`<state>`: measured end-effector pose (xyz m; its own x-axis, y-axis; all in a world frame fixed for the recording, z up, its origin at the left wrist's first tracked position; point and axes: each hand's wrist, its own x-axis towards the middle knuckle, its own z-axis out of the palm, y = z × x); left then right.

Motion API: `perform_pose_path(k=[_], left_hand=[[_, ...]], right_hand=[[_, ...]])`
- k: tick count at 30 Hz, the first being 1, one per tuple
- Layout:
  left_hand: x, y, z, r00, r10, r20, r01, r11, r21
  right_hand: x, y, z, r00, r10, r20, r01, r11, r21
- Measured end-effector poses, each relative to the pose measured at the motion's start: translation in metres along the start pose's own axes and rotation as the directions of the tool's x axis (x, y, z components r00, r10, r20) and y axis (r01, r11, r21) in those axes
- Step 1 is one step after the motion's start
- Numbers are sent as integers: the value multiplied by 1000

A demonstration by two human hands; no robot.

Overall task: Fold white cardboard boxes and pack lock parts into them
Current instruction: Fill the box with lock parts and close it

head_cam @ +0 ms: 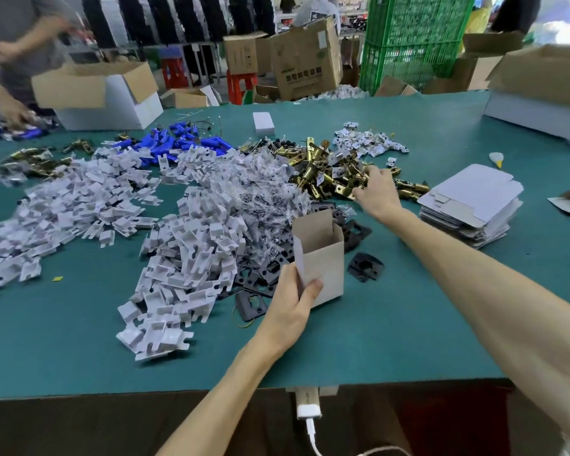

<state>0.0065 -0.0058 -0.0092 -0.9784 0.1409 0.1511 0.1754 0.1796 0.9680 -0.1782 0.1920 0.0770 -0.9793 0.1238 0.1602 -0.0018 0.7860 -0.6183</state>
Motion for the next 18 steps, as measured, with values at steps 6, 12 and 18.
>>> perform_pose_path(k=[6, 12, 18], left_hand=[[0, -2, -1, 1000, 6, 28, -6, 1000, 5], [0, -2, -2, 1000, -12, 18, 12, 1000, -9], [-2, 0, -4, 997, -74, 18, 74, 997, -18]], right_hand=[[35, 0, 14, 996, -44, 81, 60, 978, -201], [28, 2, 13, 989, -142, -34, 127, 954, -271], [10, -15, -38, 959, -236, -156, 237, 971, -16]])
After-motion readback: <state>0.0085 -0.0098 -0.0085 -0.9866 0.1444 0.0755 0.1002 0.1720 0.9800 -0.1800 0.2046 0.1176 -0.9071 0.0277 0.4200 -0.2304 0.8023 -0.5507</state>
